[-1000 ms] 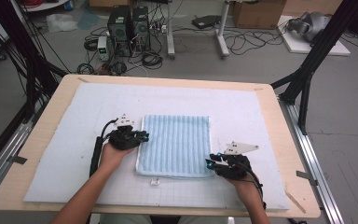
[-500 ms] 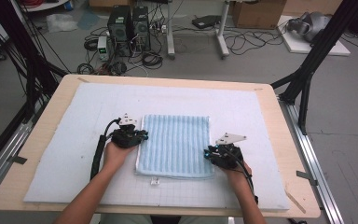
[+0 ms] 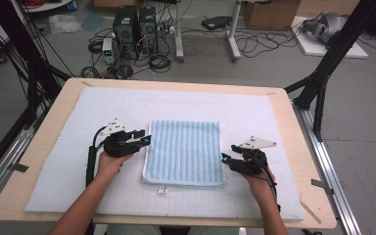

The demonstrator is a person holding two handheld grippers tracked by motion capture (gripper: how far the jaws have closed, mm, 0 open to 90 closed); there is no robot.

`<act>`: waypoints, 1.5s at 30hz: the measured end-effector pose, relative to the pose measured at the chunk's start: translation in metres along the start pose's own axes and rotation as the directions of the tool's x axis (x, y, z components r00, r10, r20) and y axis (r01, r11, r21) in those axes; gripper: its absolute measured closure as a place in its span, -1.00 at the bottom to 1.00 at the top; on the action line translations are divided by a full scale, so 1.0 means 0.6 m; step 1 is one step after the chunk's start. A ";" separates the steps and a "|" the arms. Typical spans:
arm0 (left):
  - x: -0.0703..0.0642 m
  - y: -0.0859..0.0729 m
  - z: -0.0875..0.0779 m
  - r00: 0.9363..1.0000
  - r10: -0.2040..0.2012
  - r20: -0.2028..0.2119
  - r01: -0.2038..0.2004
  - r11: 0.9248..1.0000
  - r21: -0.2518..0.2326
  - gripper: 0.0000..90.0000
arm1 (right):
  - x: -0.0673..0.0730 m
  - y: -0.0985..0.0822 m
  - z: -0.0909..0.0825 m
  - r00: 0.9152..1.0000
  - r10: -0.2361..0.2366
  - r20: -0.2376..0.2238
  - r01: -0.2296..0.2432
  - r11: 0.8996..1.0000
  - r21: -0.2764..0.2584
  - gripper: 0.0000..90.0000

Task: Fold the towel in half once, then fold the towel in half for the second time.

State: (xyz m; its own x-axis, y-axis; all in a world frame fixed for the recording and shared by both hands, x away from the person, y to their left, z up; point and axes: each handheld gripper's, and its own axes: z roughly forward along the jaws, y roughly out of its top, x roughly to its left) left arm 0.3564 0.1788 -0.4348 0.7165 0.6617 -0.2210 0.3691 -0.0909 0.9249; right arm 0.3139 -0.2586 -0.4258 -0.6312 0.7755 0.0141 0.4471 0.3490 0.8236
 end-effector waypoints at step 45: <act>0.022 0.020 -0.027 0.993 -0.075 -0.094 0.072 0.997 -0.032 -0.60 | -0.034 -0.009 -0.048 0.994 0.095 0.062 -0.087 0.989 -0.118 -0.75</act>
State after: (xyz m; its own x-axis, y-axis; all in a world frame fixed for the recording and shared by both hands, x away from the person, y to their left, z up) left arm 0.3607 0.1986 -0.4214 0.6280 0.7338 -0.2593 0.4007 -0.0193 0.9160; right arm 0.3063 -0.2917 -0.4142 -0.5451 0.8364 0.0572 0.4225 0.2152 0.8804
